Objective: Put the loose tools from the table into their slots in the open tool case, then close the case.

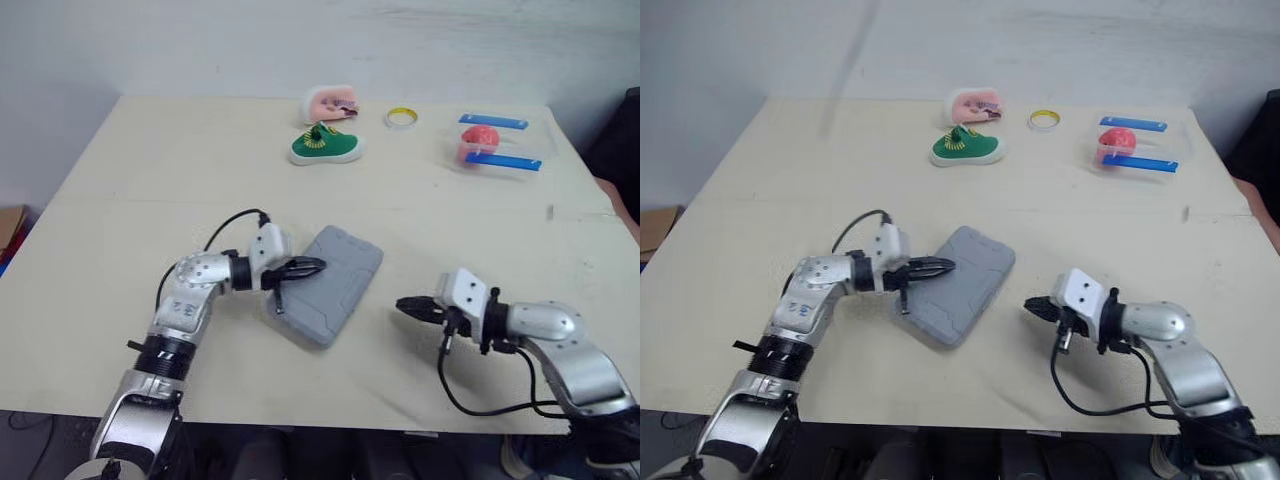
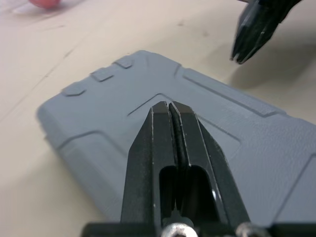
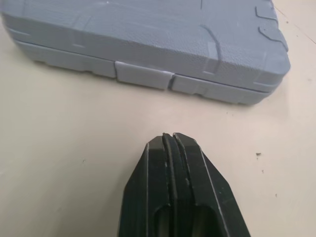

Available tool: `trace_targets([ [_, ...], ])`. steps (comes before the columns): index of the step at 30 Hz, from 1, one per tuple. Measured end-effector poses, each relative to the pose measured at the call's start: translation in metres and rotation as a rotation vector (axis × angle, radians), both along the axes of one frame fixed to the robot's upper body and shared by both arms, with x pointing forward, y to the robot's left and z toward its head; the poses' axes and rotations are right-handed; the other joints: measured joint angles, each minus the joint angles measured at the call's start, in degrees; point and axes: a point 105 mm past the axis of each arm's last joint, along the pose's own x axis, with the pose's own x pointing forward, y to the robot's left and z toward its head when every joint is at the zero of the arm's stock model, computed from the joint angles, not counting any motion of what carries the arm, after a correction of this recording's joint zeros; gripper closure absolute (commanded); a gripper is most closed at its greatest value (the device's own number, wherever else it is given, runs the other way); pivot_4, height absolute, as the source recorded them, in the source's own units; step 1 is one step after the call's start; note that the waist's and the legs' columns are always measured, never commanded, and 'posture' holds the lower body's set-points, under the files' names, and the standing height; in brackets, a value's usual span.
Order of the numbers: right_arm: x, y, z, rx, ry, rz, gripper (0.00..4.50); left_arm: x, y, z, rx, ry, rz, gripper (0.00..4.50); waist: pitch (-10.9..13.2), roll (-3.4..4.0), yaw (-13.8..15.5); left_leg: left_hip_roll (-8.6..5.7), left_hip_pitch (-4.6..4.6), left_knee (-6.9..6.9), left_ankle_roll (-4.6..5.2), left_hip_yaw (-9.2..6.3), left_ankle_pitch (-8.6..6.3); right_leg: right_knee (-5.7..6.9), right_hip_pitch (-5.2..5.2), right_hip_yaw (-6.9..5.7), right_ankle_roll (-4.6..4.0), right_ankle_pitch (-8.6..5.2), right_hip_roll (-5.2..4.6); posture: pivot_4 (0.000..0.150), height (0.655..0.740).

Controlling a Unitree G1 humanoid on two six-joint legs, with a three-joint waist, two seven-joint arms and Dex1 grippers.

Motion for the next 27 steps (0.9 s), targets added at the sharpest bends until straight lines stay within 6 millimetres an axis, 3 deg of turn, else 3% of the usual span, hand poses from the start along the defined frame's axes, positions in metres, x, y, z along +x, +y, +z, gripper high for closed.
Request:
trace_targets([
  [4,-0.014,-0.029,0.019,0.008,-0.080,0.008,4.43,-0.007,0.043,0.011,-0.011,-0.004,0.075,4.49,0.21,0.03,-0.15,0.00,0.05,-0.02,0.06,0.00,-0.03,-0.12,0.10,-0.01,0.03,0.01,0.00,0.150,0.7400],
  [8,-0.017,-0.053,0.044,0.063,-0.101,-0.057,4.50,-0.023,0.084,0.009,0.027,0.053,0.150,2.80,0.45,-0.05,-0.14,0.01,0.13,-0.06,0.25,-0.02,-0.14,-0.06,0.12,0.02,0.04,0.02,-0.01,0.150,0.7400],
  [9,-0.019,-0.059,0.047,0.077,-0.090,-0.074,3.82,-0.026,0.094,0.009,0.045,0.056,0.178,2.24,0.46,-0.05,-0.09,0.02,0.14,-0.09,0.26,-0.04,-0.14,-0.07,0.12,0.01,0.03,0.02,-0.01,0.150,0.7400],
  [10,-0.020,-0.062,0.050,0.096,-0.088,-0.087,3.53,-0.026,0.102,0.011,0.053,0.049,0.212,1.79,0.46,-0.05,-0.08,0.03,0.14,-0.09,0.27,-0.05,-0.14,-0.07,0.12,0.01,0.03,0.01,-0.01,0.150,0.7400],
  [11,-0.021,-0.063,0.052,0.114,-0.083,-0.093,2.78,-0.026,0.109,0.014,0.049,0.033,0.252,1.08,0.46,-0.05,0.02,0.02,0.14,-0.08,0.29,-0.08,-0.16,-0.06,0.14,-0.01,0.02,0.01,-0.03,0.150,0.7400],
  [13,-0.022,-0.062,0.052,0.117,-0.081,-0.089,2.12,-0.025,0.116,0.016,0.044,0.021,0.285,0.46,0.46,-0.05,0.19,-0.01,0.14,-0.08,0.33,-0.10,-0.18,-0.06,0.15,-0.02,0.03,0.02,-0.06,0.150,0.7400],
  [14,-0.024,-0.066,0.053,0.084,-0.084,-0.094,1.62,-0.028,0.134,0.010,0.088,0.022,0.356,0.02,0.49,0.00,0.03,-0.03,0.13,-0.09,0.37,-0.09,-0.21,-0.09,0.14,0.00,0.03,0.02,-0.09,0.150,0.7400],
  [17,-0.025,-0.092,0.064,0.001,-0.127,-0.167,0.06,-0.033,0.180,0.000,0.132,0.045,0.535,0.00,0.58,0.12,-0.23,-0.03,0.13,-0.22,0.37,-0.08,-0.22,-0.22,0.10,0.00,0.02,0.01,-0.09,0.150,0.7400],
  [19,-0.025,-0.096,0.070,-0.013,-0.162,-0.179,0.06,-0.036,0.190,-0.001,0.150,0.048,0.573,0.00,0.58,0.12,-0.12,-0.02,0.13,-0.29,0.37,-0.08,-0.22,-0.26,0.10,-0.01,0.02,0.01,-0.09,0.150,0.7400],
  [27,-0.015,-0.094,0.080,-0.042,-0.266,-0.163,0.06,-0.039,0.191,-0.002,0.169,0.031,0.589,0.00,0.62,0.17,-0.11,-0.04,0.11,-0.32,0.36,-0.07,-0.22,-0.29,0.08,-0.02,0.02,0.02,-0.10,0.150,0.7400],
])
